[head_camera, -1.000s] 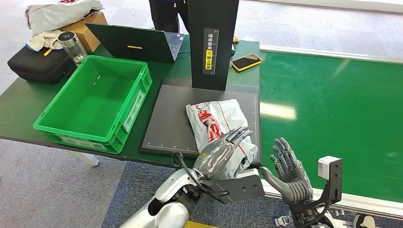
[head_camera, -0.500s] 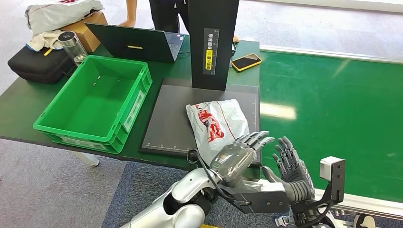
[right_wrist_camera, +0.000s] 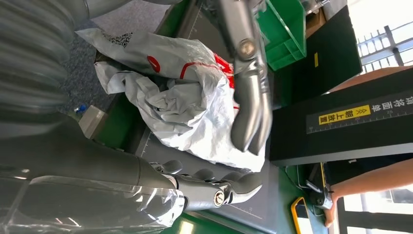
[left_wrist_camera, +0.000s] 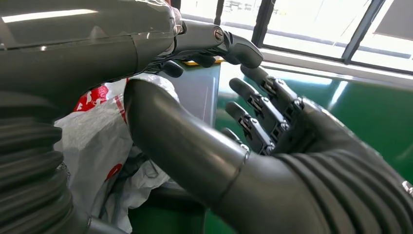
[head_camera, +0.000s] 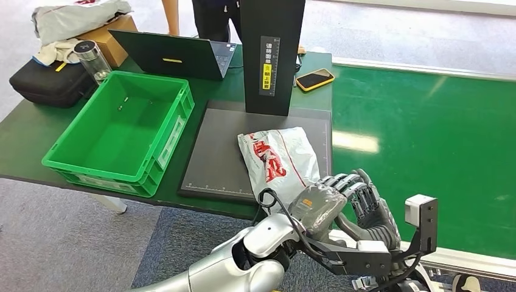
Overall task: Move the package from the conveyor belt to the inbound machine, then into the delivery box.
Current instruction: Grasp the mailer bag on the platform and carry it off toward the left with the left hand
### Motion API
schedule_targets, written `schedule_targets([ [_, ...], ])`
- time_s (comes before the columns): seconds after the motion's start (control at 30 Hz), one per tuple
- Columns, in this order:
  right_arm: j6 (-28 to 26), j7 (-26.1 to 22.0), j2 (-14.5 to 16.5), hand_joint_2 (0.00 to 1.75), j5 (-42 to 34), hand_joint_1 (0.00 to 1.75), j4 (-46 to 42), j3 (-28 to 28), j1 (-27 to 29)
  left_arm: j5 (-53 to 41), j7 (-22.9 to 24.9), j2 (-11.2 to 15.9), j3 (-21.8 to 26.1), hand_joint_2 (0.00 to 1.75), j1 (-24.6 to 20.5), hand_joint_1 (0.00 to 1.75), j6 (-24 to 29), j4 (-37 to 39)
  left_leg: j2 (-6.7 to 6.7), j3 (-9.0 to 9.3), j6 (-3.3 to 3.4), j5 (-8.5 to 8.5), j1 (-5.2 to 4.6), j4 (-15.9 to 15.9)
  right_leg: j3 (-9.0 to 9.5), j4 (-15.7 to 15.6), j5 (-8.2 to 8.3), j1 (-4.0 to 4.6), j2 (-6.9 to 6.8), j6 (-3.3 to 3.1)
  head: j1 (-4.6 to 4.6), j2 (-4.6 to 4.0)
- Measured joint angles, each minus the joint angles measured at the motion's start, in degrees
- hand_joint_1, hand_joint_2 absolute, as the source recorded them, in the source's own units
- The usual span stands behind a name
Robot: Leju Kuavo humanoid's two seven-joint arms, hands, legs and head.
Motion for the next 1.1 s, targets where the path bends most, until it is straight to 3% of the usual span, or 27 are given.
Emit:
schedule_targets([
  [0.5, -0.4, -0.4, -1.6, 1.75, -0.2, 0.0, 2.2, 1.3, -0.8, 2.1, 2.2, -0.6, -1.2, 1.75, -2.1, 0.0, 3.0, 7.4, -0.01, -0.01, 0.0, 0.0, 0.0, 0.0, 0.01, 0.0, 0.0, 0.0, -0.01, 0.0, 0.01, -0.01],
  [0.73, 1.6, -3.5, -1.8, 1.75, -5.2, 0.0, 1.2, 1.6, -1.2, 3.1, 2.3, -0.9, -1.2, 1.75, -2.6, 0.0, 3.7, 10.3, -0.01, 0.0, 0.0, 0.0, 0.0, 0.0, 0.0, 0.0, 0.0, 0.0, -0.01, 0.0, 0.0, -0.01],
  [1.1, -2.5, -4.0, -1.8, 1.75, -13.0, 0.0, -0.1, -8.9, -1.2, 3.3, 2.0, -1.0, -1.1, 1.75, -2.8, 0.0, 4.8, 12.3, -0.02, -0.01, 0.0, 0.0, -0.02, 0.0, 0.01, 0.0, 0.01, -0.02, -0.01, 0.01, 0.01, -0.01],
])
